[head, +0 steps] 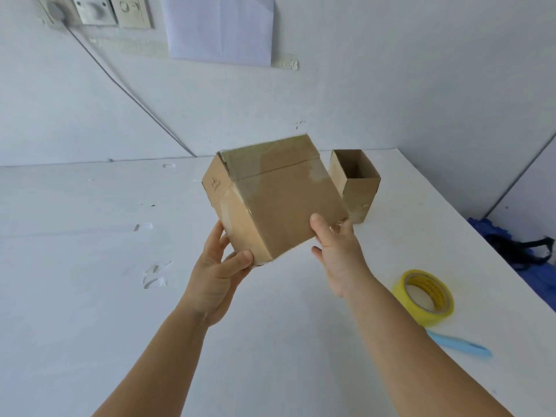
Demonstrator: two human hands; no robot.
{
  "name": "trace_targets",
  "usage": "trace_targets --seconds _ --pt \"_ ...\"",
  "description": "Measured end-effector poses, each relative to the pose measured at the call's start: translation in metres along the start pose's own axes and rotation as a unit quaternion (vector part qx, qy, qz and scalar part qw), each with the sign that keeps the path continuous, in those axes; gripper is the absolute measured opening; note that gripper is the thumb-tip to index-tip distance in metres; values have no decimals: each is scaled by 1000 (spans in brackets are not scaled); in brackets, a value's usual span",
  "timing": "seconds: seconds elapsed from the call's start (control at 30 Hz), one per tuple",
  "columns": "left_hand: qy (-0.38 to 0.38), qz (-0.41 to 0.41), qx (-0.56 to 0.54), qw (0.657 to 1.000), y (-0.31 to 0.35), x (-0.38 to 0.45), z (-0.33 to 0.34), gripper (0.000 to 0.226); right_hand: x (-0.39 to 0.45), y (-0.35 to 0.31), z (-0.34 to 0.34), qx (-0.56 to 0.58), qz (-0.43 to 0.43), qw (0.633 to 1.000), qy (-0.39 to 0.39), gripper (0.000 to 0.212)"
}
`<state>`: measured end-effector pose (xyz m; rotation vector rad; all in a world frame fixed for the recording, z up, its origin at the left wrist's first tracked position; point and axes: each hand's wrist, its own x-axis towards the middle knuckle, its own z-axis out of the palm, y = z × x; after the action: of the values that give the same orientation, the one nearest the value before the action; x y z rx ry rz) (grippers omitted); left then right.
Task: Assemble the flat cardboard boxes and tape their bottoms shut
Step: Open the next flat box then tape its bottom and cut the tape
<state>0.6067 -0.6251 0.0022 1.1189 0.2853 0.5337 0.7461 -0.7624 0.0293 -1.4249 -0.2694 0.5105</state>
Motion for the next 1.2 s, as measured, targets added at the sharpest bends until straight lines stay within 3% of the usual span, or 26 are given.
trace_targets --seconds 0.13,0.3,0.5,0.6,0.7,0.97,1.2 --pt "65 -15 6 998 -19 9 4 75 3 19 9 -150 -50 987 -37 61" --pt "118 10 138 983 -40 32 14 65 15 45 7 -308 -70 947 -61 62" --pt "97 -44 318 942 -70 63 28 61 56 61 -23 -390 -26 920 22 48" --pt "105 -56 398 910 -86 85 37 49 76 69 -33 -386 -3 922 44 43" --pt "142 -53 407 901 -97 110 46 38 90 78 -40 -324 -6 945 55 36" --pt "206 -56 430 877 -112 168 59 30 126 84 -47 -285 -33 958 19 58" --pt "195 -63 431 879 -119 191 74 30 146 88 -48 -267 -38 962 31 65"
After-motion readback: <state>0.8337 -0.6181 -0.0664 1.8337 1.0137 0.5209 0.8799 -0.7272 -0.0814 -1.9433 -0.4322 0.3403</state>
